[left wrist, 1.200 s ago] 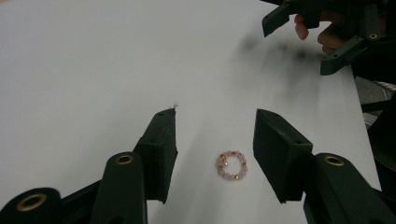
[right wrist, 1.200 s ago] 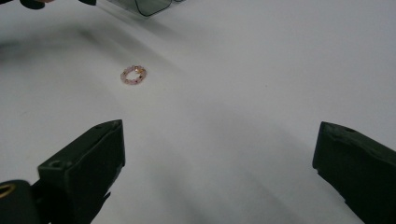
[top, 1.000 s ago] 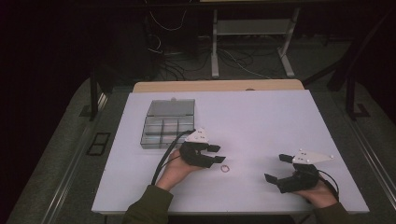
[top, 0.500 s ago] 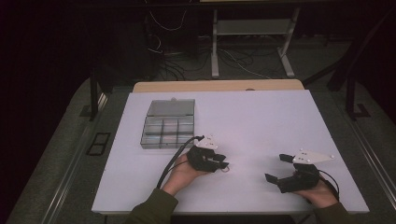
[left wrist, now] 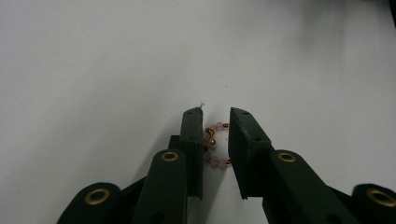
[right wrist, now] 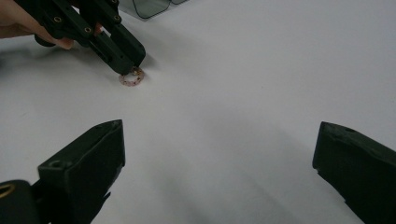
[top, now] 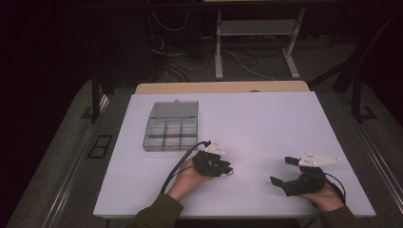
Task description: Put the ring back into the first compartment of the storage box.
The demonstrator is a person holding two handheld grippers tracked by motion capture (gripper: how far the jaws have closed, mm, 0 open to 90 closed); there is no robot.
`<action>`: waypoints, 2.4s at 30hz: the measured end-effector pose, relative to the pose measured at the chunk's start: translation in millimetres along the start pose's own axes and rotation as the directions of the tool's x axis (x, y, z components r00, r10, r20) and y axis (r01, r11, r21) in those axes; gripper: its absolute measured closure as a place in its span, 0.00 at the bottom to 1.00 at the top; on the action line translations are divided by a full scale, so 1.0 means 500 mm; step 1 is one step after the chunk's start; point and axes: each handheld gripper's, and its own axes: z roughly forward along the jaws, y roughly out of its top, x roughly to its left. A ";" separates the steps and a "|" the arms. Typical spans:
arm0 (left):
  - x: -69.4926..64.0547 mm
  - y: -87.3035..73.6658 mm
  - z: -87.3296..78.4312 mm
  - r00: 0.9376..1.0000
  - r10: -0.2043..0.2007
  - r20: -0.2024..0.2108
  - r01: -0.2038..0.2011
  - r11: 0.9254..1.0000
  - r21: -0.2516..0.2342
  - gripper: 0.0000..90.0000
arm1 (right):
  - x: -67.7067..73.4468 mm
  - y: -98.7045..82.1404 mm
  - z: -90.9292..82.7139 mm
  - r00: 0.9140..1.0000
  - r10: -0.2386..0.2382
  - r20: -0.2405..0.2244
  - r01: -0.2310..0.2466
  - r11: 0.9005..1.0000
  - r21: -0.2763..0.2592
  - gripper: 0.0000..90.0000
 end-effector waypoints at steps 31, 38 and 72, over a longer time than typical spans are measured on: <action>-0.004 0.003 0.003 0.998 0.005 -0.056 -0.002 0.999 0.038 0.97 | 0.001 0.000 0.000 1.000 0.001 0.004 -0.001 1.000 0.002 0.03; -0.008 0.004 0.003 0.998 0.015 -0.064 -0.013 0.999 0.038 0.97 | 0.000 0.000 -0.001 1.000 0.001 0.002 -0.001 1.000 0.000 0.03; -0.001 0.012 -0.061 0.999 0.016 -0.028 -0.018 0.995 -0.102 0.97 | 0.005 0.001 0.008 1.000 -0.002 -0.004 0.002 1.000 -0.009 0.03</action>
